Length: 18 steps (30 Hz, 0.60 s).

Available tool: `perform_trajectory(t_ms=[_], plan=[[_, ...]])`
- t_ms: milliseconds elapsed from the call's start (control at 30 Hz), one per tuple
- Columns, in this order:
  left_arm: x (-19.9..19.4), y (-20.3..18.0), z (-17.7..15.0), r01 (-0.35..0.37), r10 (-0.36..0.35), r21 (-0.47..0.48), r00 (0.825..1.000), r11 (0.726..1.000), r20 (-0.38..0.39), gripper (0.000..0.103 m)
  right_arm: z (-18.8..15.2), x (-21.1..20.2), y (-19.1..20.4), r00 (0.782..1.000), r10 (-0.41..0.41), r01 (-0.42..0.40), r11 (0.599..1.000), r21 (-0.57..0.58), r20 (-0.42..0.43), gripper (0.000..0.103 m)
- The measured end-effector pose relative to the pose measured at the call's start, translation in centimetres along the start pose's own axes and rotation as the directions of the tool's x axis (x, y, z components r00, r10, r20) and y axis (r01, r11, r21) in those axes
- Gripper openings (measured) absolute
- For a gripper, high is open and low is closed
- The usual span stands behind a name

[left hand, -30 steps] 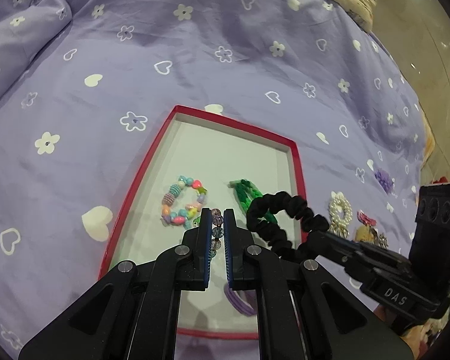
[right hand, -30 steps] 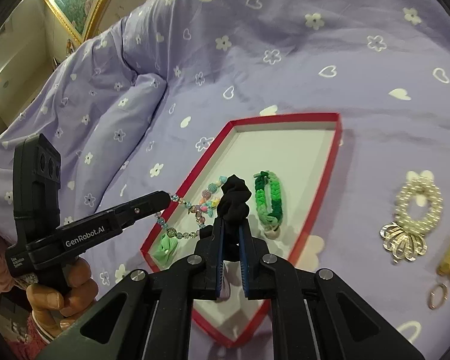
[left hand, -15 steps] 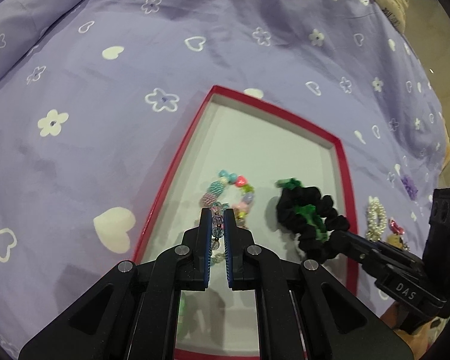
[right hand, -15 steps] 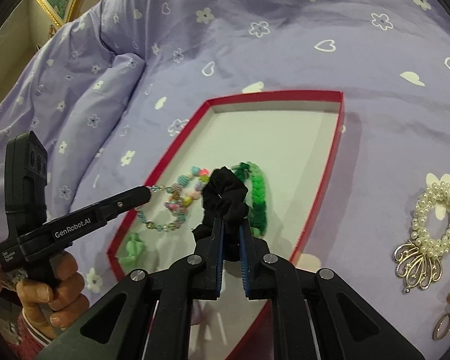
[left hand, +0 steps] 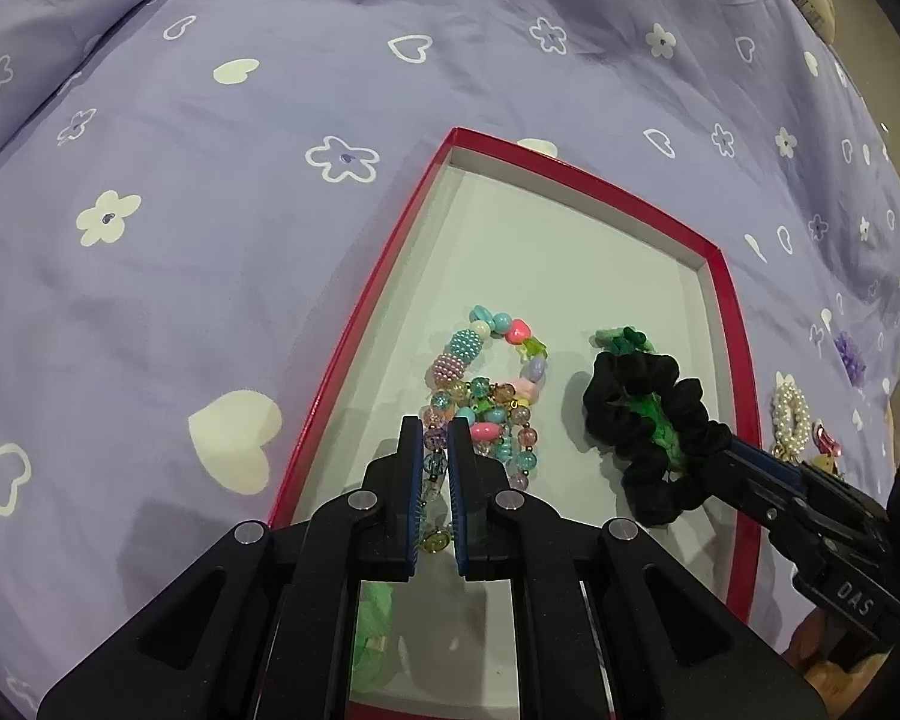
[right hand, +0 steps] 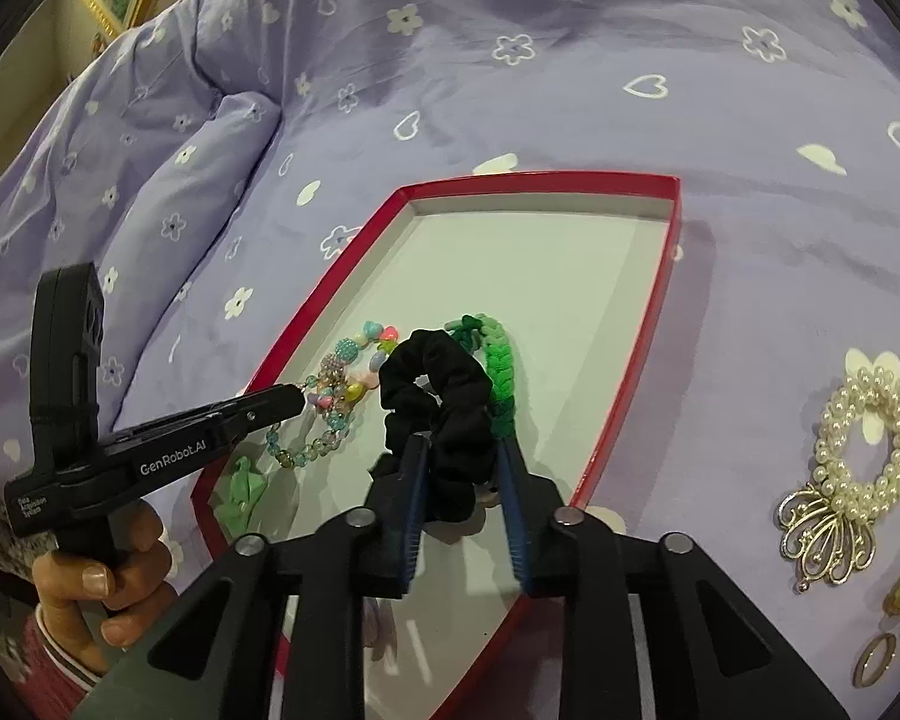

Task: Organize jewelry
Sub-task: 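Open both tools to release the bead bracelet and scrunchie in the tray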

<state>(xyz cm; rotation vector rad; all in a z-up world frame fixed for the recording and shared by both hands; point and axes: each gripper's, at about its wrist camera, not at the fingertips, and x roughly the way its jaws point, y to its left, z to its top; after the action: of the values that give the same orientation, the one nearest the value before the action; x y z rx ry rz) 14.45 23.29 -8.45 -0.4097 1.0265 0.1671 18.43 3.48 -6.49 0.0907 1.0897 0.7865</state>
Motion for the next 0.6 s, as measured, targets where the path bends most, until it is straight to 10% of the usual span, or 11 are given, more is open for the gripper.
perform_trajectory(t_ms=[233, 600], plan=[[-0.8, -0.2, 0.0, -0.006, 0.006, 0.003, 1.0, 1.0, -0.001, 0.033, 0.1, -0.6, 0.4, 1.0, -0.012, 0.012, 1.0, -0.012, 0.022, 0.037], [-4.0, -2.5, -0.9, 0.018, -0.019, 0.042, 0.999, 0.999, 0.04, 0.041, -0.5, -4.8, 0.4, 0.996, 0.001, -0.001, 1.0, 0.004, 0.093, 0.045]])
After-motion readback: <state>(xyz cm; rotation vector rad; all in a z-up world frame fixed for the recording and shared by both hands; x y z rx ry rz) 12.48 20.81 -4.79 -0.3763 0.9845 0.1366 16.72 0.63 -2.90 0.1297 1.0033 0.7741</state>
